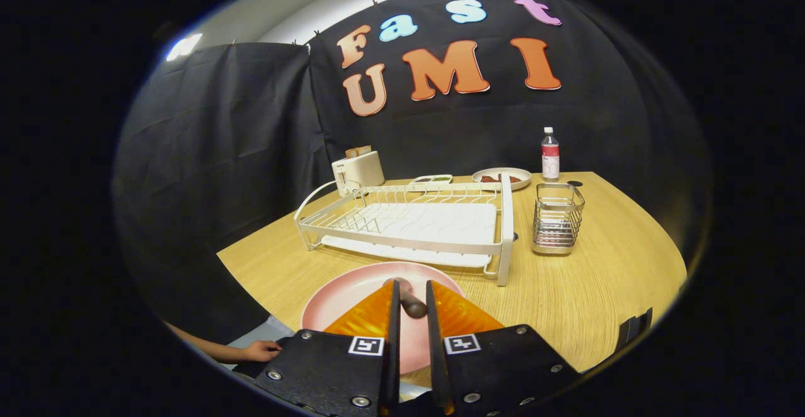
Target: Take the plate from the dish rack, then take the spoon from the basket and place it into the plate.
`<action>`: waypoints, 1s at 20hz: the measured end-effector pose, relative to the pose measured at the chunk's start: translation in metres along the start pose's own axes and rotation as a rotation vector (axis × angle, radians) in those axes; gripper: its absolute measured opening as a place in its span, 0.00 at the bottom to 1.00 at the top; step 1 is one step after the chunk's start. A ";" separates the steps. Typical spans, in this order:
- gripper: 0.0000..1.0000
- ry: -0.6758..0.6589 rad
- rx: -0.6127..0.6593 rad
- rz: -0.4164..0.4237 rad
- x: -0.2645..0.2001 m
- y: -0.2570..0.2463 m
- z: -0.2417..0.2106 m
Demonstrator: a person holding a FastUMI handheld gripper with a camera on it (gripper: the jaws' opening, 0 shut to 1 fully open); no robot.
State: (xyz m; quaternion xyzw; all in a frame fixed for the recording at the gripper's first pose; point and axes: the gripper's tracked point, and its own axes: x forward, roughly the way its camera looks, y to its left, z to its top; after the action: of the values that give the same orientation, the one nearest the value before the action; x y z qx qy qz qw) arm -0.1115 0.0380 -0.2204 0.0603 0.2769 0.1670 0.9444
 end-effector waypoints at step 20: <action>0.80 -0.400 -0.031 -0.203 -0.019 -0.013 0.157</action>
State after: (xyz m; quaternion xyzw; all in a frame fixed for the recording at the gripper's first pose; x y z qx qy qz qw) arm -0.0377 0.0158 -0.0815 0.0496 0.0861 0.0599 0.9933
